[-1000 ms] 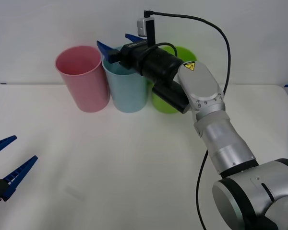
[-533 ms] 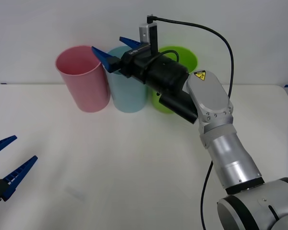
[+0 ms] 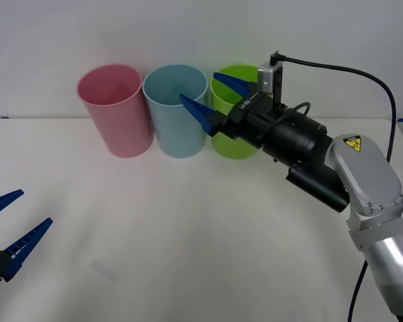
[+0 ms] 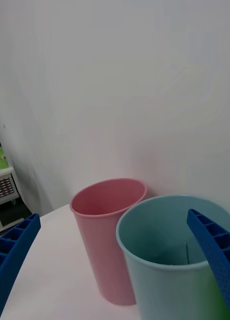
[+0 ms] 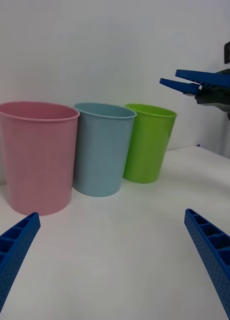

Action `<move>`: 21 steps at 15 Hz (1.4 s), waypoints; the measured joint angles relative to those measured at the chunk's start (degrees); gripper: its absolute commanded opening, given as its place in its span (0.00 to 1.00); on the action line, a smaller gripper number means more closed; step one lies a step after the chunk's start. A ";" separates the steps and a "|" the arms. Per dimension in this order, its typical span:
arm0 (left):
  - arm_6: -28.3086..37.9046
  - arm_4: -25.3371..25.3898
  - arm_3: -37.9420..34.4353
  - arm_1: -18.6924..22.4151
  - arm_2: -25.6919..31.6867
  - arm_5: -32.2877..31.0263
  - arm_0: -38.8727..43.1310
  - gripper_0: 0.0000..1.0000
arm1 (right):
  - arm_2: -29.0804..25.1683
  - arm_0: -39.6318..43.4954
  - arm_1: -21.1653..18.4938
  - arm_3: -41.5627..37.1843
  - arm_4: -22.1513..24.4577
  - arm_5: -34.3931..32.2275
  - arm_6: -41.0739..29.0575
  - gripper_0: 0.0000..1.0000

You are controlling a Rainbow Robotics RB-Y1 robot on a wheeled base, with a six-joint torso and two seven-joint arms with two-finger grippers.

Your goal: Grasp the object on the table and drop it into the matching bin: aluminum can to the light blue bin, PET bottle to the pink bin.

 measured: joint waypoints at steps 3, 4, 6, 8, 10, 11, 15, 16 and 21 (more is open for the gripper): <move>0.00 0.00 0.00 0.00 0.00 0.00 0.00 1.00 | 0.28 6.57 -6.36 -5.17 -4.98 -0.07 2.26 1.00; 0.00 0.00 0.00 0.00 0.00 0.00 0.00 1.00 | 0.25 8.47 -8.20 -6.41 -6.63 0.01 4.17 1.00; 0.00 0.00 0.00 0.00 0.00 0.00 0.00 1.00 | 0.07 12.10 -11.52 -7.65 -10.07 0.07 9.56 1.00; 0.00 0.00 0.00 0.00 0.00 0.00 0.00 1.00 | -0.67 15.58 -13.96 -8.18 -12.68 0.13 14.51 1.00; 0.00 0.00 0.00 0.00 0.00 0.00 0.00 1.00 | -2.00 19.29 -15.21 -8.49 -14.68 0.00 19.64 1.00; 0.00 0.00 0.00 0.00 0.00 0.00 0.00 1.00 | -3.12 21.41 -15.50 -8.93 -15.21 -0.18 22.08 1.00; 0.00 0.00 0.00 0.00 0.00 0.00 0.00 1.00 | -7.24 29.07 -15.55 -9.55 -16.80 -2.13 29.34 1.00; 0.00 0.00 0.00 0.00 0.00 0.00 0.00 1.00 | -8.12 30.89 -15.55 -9.54 -17.27 -2.65 30.62 1.00; 0.00 0.00 0.00 0.00 0.00 0.00 0.00 1.00 | -13.60 38.43 -15.46 -9.63 -18.56 -8.29 31.88 1.00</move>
